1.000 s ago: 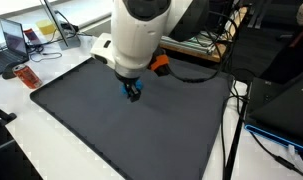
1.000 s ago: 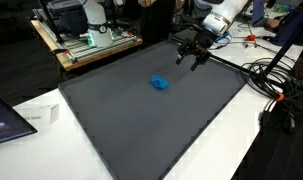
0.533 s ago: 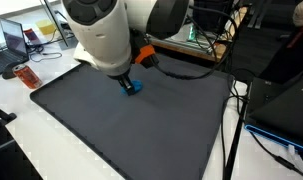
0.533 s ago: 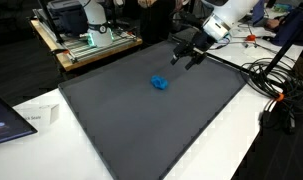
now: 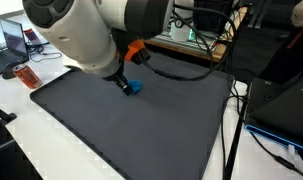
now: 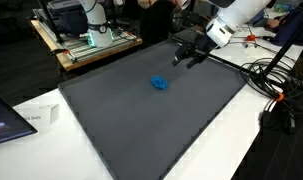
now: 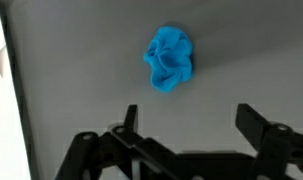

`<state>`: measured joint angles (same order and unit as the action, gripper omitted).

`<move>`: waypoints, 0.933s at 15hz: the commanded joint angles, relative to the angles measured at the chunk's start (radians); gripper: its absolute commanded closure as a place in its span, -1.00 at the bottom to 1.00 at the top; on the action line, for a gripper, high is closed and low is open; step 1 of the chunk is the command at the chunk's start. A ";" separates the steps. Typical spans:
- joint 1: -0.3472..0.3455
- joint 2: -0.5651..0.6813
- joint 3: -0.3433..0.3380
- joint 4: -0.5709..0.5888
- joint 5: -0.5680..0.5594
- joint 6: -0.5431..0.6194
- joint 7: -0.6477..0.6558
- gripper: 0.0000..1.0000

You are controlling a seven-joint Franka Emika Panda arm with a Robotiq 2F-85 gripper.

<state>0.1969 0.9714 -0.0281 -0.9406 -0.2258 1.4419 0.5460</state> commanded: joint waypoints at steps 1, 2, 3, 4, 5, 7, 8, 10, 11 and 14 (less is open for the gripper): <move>-0.028 0.078 0.000 0.139 0.064 -0.042 -0.107 -1.00; -0.035 0.089 0.001 0.154 0.074 -0.039 -0.127 -1.00; -0.043 0.098 0.003 0.166 0.082 -0.028 -0.152 -1.00; -0.063 0.102 0.028 0.169 0.077 -0.022 -0.177 -1.00; -0.070 0.110 0.030 0.178 0.081 -0.016 -0.195 -1.00; -0.095 0.120 0.044 0.187 0.094 -0.004 -0.238 -1.00; -0.108 0.124 0.052 0.191 0.103 0.000 -0.256 -1.00; -0.138 0.130 0.069 0.194 0.131 0.016 -0.291 -1.00; -0.154 0.131 0.077 0.191 0.146 0.025 -0.306 -1.00; -0.204 0.134 0.102 0.180 0.192 0.040 -0.350 -1.00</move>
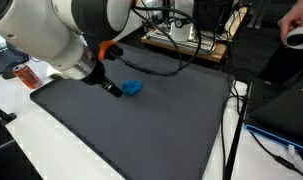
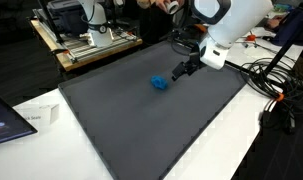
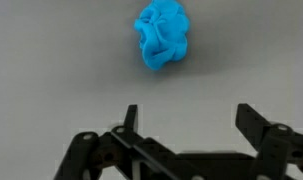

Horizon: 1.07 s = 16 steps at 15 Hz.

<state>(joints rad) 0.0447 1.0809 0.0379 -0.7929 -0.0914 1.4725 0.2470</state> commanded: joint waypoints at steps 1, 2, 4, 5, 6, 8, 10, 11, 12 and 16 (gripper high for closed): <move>-0.069 0.028 0.045 0.029 0.074 0.015 -0.066 -1.00; -0.084 0.032 0.053 0.028 0.090 0.018 -0.078 -1.00; -0.115 0.040 0.068 0.022 0.120 0.031 -0.104 -1.00; -0.130 0.044 0.076 0.021 0.134 0.033 -0.114 -1.00; -0.144 0.047 0.082 0.019 0.147 0.038 -0.126 -1.00; -0.170 0.054 0.095 0.012 0.171 0.049 -0.150 -1.00; -0.197 0.054 0.108 -0.006 0.188 0.070 -0.190 -1.00; -0.207 0.052 0.113 -0.016 0.193 0.079 -0.207 -1.00; -0.218 0.046 0.117 -0.031 0.196 0.090 -0.229 -1.00; -0.256 0.034 0.125 -0.081 0.194 0.128 -0.309 -1.00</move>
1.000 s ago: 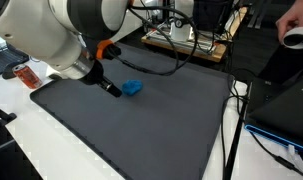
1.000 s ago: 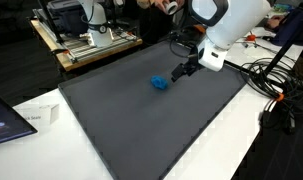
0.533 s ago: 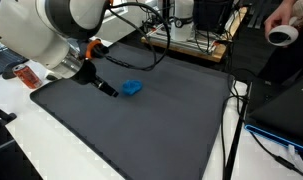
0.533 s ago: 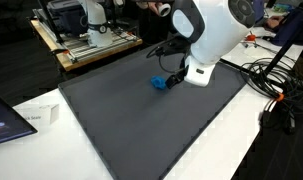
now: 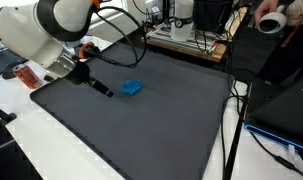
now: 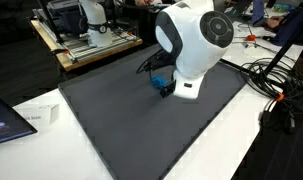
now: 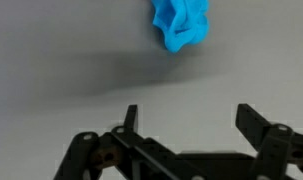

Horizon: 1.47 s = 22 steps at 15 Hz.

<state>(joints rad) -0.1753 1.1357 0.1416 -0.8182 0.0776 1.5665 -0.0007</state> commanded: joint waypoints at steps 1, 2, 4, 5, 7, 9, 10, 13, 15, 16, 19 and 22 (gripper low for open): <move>-0.047 -0.023 0.025 -0.071 0.027 0.044 -0.079 -1.00; -0.058 -0.028 0.028 -0.087 0.029 0.054 -0.097 -1.00; -0.078 -0.040 0.035 -0.125 0.032 0.078 -0.129 -1.00; -0.091 -0.048 0.042 -0.149 0.036 0.093 -0.147 -1.00; -0.114 -0.062 0.051 -0.194 0.044 0.121 -0.182 -1.00; -0.142 -0.079 0.066 -0.243 0.057 0.147 -0.220 -1.00; -0.157 -0.088 0.076 -0.269 0.066 0.159 -0.241 -1.00; -0.199 -0.124 0.100 -0.358 0.090 0.205 -0.304 -1.00; -0.227 -0.154 0.114 -0.426 0.104 0.245 -0.342 -1.00; -0.241 -0.170 0.121 -0.463 0.111 0.267 -0.359 -1.00; -0.234 -0.223 0.067 -0.556 0.203 0.309 -0.451 -1.00; -0.244 -0.277 0.052 -0.655 0.254 0.352 -0.517 -1.00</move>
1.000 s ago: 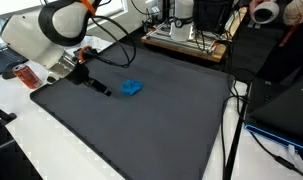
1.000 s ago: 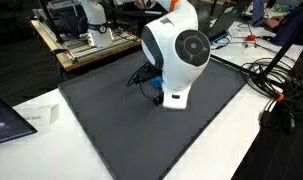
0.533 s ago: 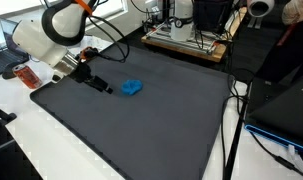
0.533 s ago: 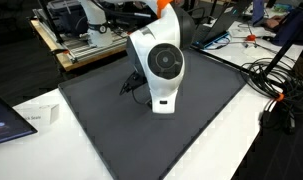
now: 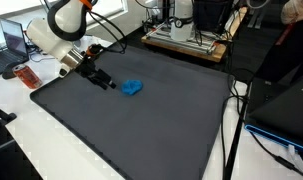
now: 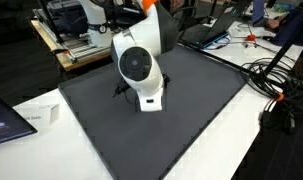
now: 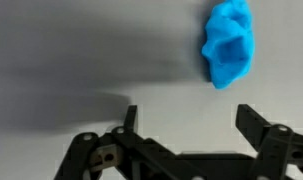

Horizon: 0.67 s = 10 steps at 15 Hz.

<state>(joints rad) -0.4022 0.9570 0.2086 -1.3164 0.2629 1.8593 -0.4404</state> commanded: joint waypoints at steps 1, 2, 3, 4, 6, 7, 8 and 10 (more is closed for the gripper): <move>-0.019 -0.115 -0.019 -0.189 0.083 0.077 -0.096 -1.00; -0.023 -0.133 -0.022 -0.219 0.099 0.091 -0.116 -1.00; -0.027 -0.150 -0.023 -0.252 0.118 0.111 -0.136 -1.00; -0.028 -0.166 -0.025 -0.282 0.133 0.128 -0.153 -1.00; -0.034 -0.198 -0.027 -0.338 0.168 0.161 -0.191 -1.00; -0.035 -0.213 -0.029 -0.366 0.185 0.178 -0.209 -1.00; -0.036 -0.227 -0.031 -0.393 0.203 0.196 -0.225 -1.00; -0.037 -0.253 -0.033 -0.442 0.239 0.230 -0.262 -1.00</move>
<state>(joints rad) -0.4298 0.7839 0.1808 -1.6347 0.4324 2.0284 -0.6320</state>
